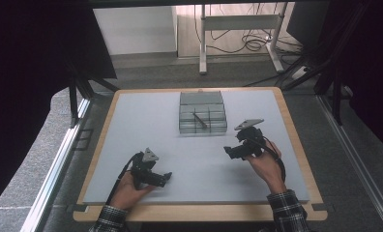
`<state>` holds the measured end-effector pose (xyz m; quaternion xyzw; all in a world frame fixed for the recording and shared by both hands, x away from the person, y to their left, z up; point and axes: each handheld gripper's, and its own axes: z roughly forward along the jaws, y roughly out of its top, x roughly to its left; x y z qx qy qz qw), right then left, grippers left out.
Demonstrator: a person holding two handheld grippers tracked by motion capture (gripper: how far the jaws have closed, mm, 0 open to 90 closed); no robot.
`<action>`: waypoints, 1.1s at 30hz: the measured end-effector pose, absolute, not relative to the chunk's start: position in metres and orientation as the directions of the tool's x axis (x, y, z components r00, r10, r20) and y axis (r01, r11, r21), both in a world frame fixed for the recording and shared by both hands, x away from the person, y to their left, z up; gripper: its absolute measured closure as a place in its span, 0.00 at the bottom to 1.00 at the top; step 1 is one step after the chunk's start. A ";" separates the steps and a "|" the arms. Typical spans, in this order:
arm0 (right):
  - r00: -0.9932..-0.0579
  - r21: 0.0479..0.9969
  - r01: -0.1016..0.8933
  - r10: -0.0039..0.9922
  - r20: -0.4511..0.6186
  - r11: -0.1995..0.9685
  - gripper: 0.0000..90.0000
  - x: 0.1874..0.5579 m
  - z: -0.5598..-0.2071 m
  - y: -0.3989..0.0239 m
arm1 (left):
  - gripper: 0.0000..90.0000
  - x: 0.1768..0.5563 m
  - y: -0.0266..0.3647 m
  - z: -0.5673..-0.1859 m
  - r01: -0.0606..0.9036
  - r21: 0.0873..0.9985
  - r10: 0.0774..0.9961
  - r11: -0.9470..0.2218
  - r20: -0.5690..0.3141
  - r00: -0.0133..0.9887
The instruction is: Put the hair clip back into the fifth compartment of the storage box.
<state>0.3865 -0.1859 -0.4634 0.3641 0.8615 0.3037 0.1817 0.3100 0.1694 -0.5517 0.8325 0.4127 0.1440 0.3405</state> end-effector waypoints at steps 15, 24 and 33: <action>-0.654 0.649 0.530 0.750 -0.096 0.545 0.08 0.374 -0.473 -0.205 | 0.00 0.310 0.170 -0.552 0.587 0.686 0.784 -0.430 -0.039 0.619; -0.657 0.636 0.538 0.748 -0.095 0.553 0.07 0.365 -0.483 -0.215 | 0.00 0.310 0.169 -0.552 0.589 0.686 0.785 -0.428 -0.041 0.618; -0.653 0.617 0.555 0.751 -0.092 0.558 0.05 0.355 -0.494 -0.226 | 0.00 0.310 0.169 -0.552 0.589 0.686 0.785 -0.427 -0.041 0.618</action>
